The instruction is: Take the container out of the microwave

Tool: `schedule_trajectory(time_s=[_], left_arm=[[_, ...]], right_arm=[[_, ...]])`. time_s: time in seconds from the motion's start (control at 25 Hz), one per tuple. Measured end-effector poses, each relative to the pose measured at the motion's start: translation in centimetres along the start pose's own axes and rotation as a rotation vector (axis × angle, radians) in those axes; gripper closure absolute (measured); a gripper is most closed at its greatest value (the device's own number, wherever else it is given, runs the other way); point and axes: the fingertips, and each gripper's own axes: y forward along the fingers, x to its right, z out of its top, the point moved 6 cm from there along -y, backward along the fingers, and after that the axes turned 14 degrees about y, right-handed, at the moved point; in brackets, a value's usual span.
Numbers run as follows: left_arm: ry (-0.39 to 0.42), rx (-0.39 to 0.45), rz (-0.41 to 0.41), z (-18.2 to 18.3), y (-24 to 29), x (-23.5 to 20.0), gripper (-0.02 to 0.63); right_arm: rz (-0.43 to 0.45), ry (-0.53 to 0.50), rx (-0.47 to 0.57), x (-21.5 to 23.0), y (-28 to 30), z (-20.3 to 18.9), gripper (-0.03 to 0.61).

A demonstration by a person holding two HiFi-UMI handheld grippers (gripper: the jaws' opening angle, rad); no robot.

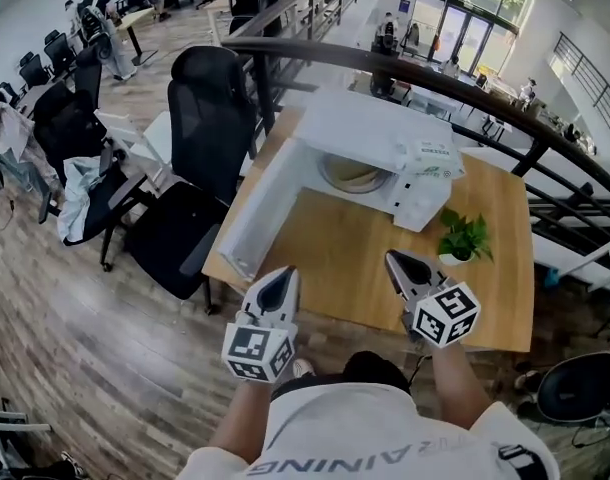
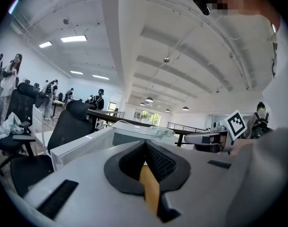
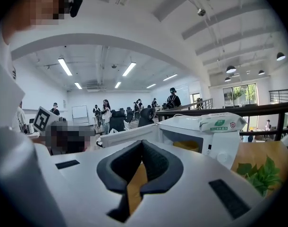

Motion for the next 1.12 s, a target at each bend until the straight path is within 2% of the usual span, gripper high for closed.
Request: schedule_trajectory(time_s=[0.32,0.52,0.64,0.88,1.0,1.12], left_arm=[[-0.03,-0.001,-0.027,-0.5,2.7,-2.4,0.583],[-0.019,0.005,-0.005,-0.2,4.5,-3.1,0.583],[-0.018,0.002,0.008,-0.3,5.9,-3.2,0.583],[-0.035,-0.042,0.024,-1.2,7.8,-3.6,0.583],[-0.034,-0.087,0.052,-2.4,8.7,-4.0,0.583],[-0.04,-0.114,0.059,-3.3,9.9,-4.1,0.583]], right_arm=[[-0.102,-0.112,-0.108,2.0,4.8,0.5,0.557],[-0.08,-0.121,-0.158,4.1,8.9,0.5,0.554],[-0.074,-0.144,-0.19,5.5,11.5,0.6,0.527],[-0.144,-0.334,-0.341,8.7,18.4,-1.7,0.48],[-0.15,-0.372,-0.385,10.5,21.6,-3.1,0.449],[-0.147,-0.402,-0.404,12.0,24.6,-4.0,0.448]])
